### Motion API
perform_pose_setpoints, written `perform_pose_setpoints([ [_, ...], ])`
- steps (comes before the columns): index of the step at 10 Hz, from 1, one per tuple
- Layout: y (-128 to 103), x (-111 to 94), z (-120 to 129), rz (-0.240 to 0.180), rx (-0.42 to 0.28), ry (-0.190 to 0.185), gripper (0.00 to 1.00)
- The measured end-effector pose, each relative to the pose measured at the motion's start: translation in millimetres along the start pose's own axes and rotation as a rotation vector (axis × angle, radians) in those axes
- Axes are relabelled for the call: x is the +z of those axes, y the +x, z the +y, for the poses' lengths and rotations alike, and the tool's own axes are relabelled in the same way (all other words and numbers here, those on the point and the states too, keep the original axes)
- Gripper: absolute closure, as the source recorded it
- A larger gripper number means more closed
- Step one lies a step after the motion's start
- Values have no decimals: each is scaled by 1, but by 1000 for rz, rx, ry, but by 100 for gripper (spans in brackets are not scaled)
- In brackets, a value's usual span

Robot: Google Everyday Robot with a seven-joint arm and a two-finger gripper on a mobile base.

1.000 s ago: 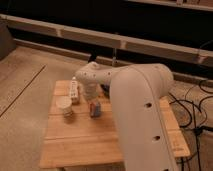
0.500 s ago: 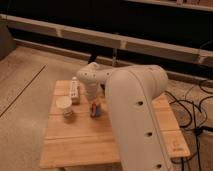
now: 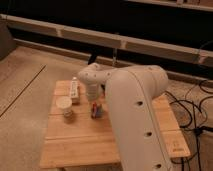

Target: Place the pepper on the white sponge

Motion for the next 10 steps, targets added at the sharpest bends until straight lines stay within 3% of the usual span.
perform_pose_setpoints([
  [1, 1, -2, -2, -5, 7, 2, 26],
  [2, 1, -4, -3, -8, 9, 3, 22],
  [8, 0, -18, -1, -32, 12, -2, 20],
  [10, -4, -37, 4, -68, 0, -10, 20],
])
